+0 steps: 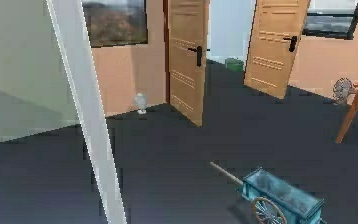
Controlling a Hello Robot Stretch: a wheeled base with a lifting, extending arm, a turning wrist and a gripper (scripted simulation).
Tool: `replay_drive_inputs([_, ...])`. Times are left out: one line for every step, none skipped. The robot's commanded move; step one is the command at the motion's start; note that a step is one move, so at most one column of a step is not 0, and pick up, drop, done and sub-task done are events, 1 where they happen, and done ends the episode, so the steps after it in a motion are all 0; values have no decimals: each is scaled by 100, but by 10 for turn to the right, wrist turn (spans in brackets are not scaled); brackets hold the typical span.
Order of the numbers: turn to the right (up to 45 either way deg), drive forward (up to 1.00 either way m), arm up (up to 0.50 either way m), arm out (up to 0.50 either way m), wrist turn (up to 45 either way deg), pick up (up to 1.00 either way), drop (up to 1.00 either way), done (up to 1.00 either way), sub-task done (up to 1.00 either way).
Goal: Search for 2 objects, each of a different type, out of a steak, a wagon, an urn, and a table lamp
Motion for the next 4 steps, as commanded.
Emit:
replay_drive_inputs([450,0,0,0,0,0,0,0,0])
replay_drive_inputs([120,0,0,0,0,0,0,0,0])
replay_drive_inputs([0,30,0,0,0,0,0,0,0])
replay_drive_inputs([-360,0,0,0,0,0,0,0,0])
